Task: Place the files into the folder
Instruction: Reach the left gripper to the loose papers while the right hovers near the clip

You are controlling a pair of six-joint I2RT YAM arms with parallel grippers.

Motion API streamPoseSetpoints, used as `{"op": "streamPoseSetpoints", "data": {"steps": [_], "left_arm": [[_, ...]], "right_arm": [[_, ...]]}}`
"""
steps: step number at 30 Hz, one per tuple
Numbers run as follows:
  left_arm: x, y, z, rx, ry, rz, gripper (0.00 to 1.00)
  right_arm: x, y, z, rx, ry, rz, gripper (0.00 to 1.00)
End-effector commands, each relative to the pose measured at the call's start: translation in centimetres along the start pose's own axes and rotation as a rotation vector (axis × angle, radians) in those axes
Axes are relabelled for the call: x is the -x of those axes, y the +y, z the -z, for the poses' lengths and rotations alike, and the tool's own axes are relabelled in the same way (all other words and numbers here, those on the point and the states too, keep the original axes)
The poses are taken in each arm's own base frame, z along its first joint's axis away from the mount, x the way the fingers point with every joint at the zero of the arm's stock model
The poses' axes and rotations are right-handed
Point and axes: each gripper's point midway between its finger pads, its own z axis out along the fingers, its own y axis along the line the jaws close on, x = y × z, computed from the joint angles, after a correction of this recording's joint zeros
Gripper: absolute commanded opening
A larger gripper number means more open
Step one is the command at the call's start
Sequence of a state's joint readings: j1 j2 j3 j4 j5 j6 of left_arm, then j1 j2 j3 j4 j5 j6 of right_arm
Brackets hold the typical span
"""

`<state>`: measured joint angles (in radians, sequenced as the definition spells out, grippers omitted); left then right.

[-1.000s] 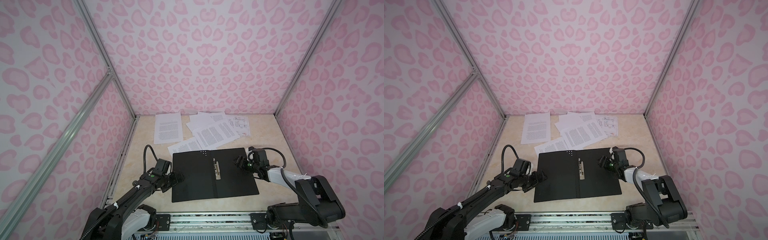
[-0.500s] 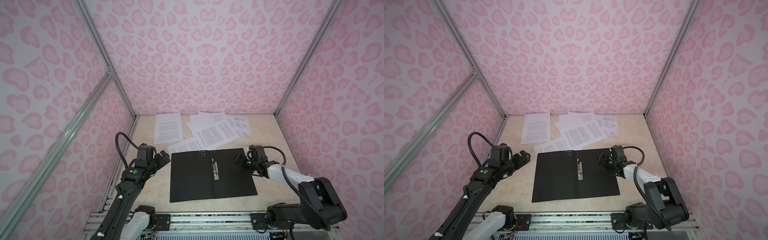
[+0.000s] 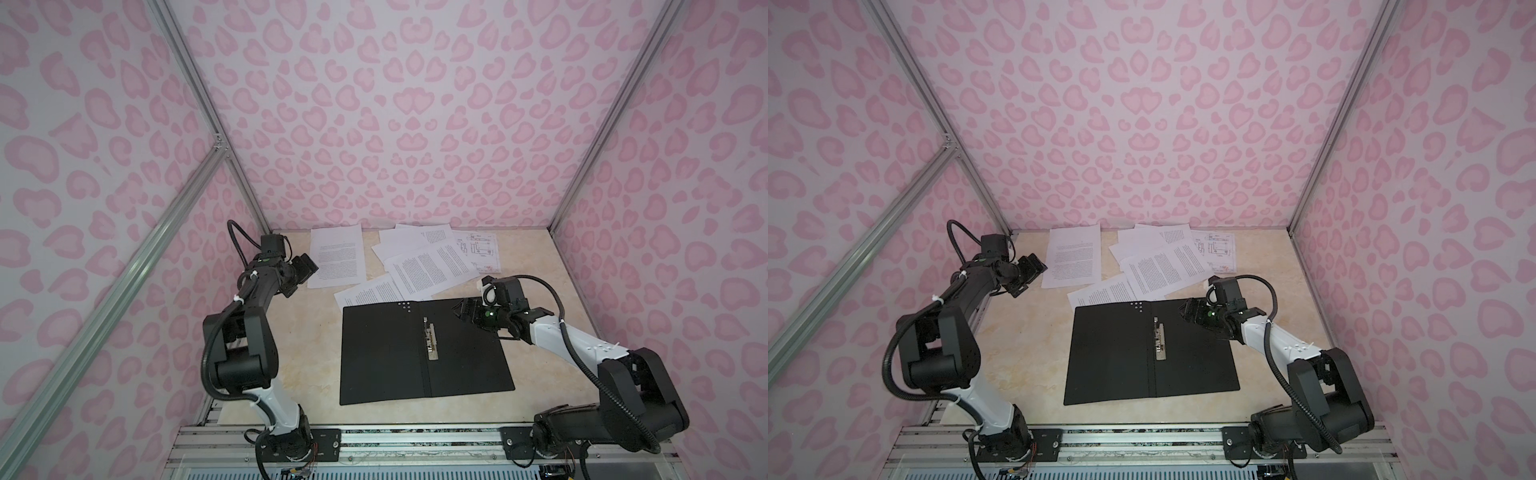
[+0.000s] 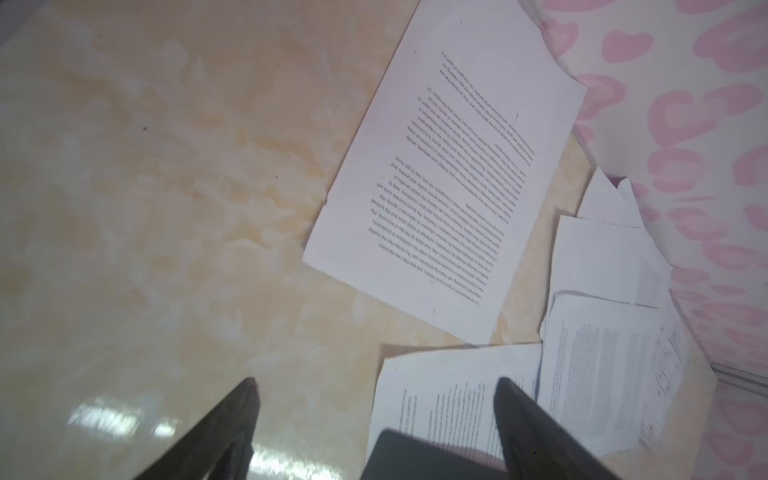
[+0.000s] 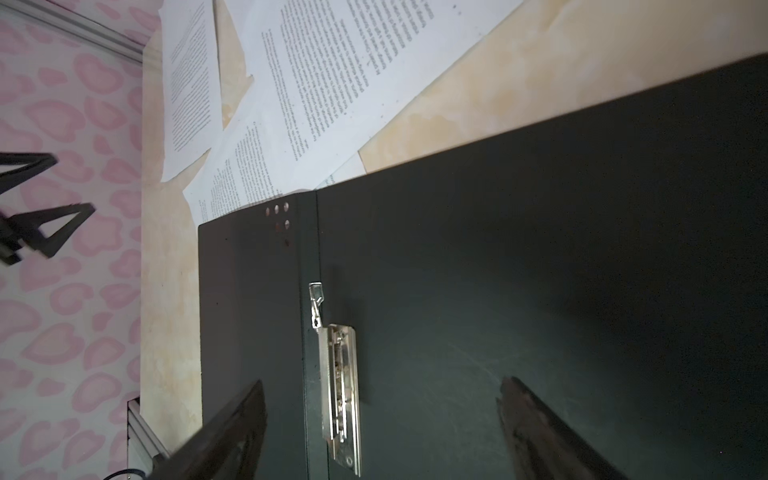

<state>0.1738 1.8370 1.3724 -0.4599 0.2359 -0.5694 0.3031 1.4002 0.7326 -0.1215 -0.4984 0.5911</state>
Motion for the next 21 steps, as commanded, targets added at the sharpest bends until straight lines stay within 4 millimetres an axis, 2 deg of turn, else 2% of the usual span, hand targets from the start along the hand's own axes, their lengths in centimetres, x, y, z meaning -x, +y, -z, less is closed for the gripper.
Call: {"op": "streamPoseSetpoints", "data": {"steps": [1,6,8,11,16,21], "left_arm": [[0.9,0.6,-2.9,0.006,0.058,-0.067,0.85],[1.4,2.0,-6.8,-0.008,0.115,-0.062,0.83],[1.4,2.7,-7.9,-0.005,0.13,-0.048,0.82],[1.0,2.6,-9.2,-0.039,0.164,-0.037,0.8],[-0.2,1.6,-10.1,-0.13,0.203,0.015,0.74],[-1.1,0.0,-9.7,-0.227,0.23,0.046,0.73]], "right_arm": [[-0.6,1.0,0.2,0.047,0.041,0.052,0.89],[-0.5,1.8,0.5,0.076,0.043,0.059,0.9],[-0.4,1.8,0.5,0.077,0.038,0.055,0.91],[-0.3,1.7,0.4,0.076,0.042,0.047,0.91],[0.0,1.5,0.0,0.07,0.049,0.024,0.91],[0.3,1.7,-0.5,0.09,0.057,0.003,0.91]]}}
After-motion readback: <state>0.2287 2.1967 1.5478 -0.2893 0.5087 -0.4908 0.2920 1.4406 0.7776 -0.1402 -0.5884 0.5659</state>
